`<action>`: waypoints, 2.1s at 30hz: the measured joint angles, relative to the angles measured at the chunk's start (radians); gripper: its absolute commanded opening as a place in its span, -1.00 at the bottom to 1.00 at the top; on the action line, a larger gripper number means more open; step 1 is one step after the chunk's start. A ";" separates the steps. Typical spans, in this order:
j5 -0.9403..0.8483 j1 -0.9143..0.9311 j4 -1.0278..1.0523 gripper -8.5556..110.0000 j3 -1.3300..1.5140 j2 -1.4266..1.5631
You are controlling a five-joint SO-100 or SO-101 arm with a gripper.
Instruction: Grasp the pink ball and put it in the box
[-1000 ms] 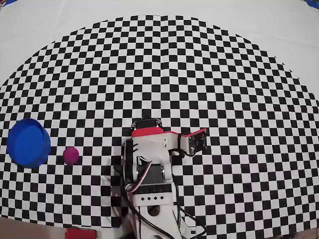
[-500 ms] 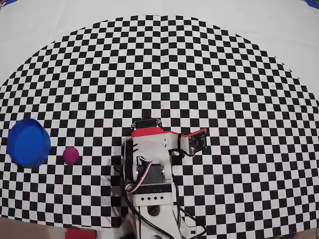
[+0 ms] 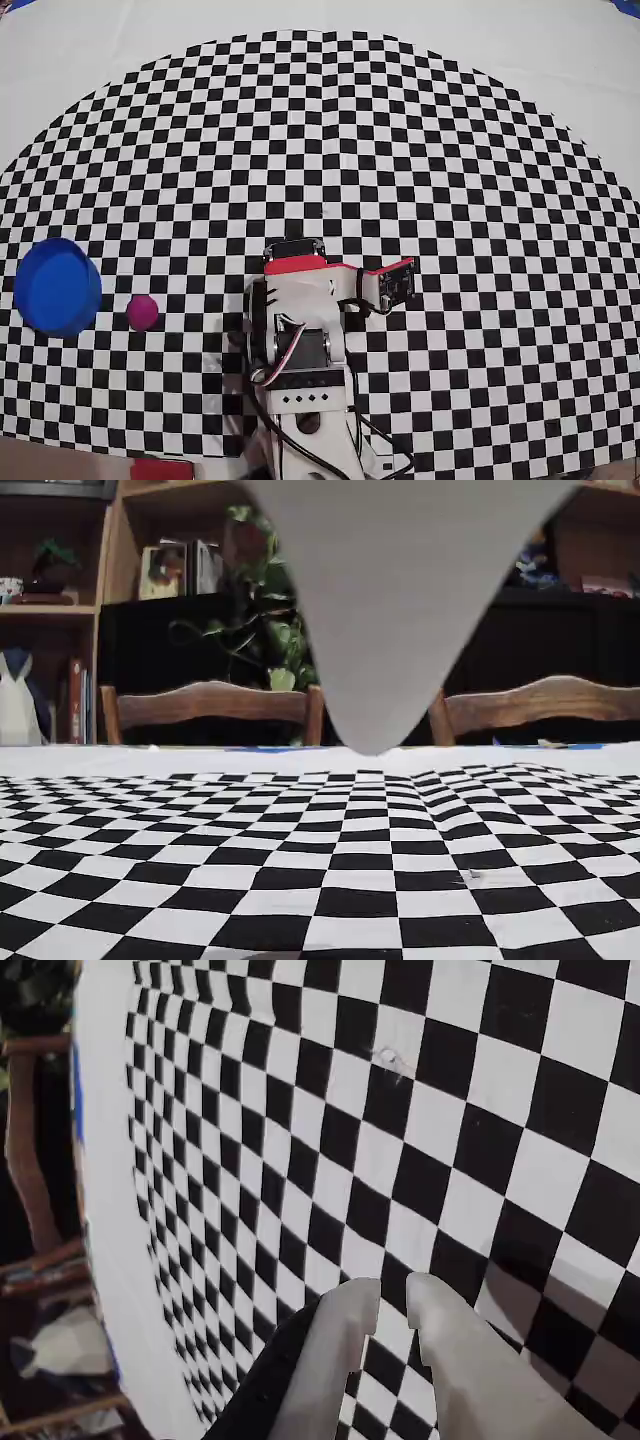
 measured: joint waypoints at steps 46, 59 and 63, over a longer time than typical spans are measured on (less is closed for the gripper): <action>0.000 0.000 0.000 -0.85 0.000 0.000; 0.000 0.000 -0.106 -0.73 0.000 -0.003; 0.000 0.000 -0.253 -0.61 0.000 -0.018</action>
